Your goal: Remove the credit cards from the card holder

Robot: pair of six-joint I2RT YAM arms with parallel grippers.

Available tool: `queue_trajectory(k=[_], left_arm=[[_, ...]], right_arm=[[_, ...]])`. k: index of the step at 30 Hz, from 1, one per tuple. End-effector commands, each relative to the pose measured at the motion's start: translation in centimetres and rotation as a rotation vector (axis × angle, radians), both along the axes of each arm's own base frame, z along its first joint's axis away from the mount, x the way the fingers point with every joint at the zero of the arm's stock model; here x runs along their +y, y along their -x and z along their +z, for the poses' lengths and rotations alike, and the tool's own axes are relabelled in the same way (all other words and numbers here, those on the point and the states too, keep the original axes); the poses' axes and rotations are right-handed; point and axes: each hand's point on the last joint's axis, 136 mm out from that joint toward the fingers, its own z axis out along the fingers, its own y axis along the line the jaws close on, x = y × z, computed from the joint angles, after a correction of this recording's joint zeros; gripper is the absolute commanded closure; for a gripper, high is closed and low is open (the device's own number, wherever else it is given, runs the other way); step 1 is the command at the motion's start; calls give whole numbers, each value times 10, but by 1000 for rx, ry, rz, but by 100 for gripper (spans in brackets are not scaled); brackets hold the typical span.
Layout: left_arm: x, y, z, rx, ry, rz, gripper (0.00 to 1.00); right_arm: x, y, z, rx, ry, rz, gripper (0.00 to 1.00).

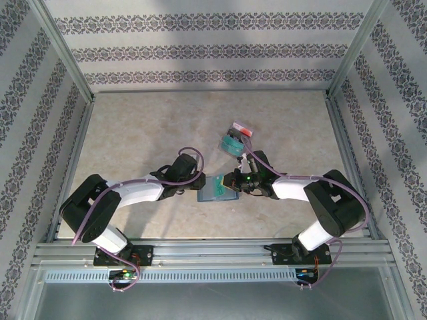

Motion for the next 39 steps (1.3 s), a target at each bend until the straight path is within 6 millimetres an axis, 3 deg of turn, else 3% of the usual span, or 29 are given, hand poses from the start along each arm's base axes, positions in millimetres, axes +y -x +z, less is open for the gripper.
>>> queue_trajectory(k=[1,10,23,39], left_arm=[[-17,2,6,-13,5,-62,70],[-27,4,-12,16,-31,-101,66],[-4,7,-41,72,-113,-31,79],[22,-12,-39,45,-174,11,81]], right_arm=[[-2,-7,7,-35,20,-3,94],[-6,-4,4,-26,49,0,94],[-18,-2,7,-25,125,-4,94],[-33,-5,33,-110,233,16,94]])
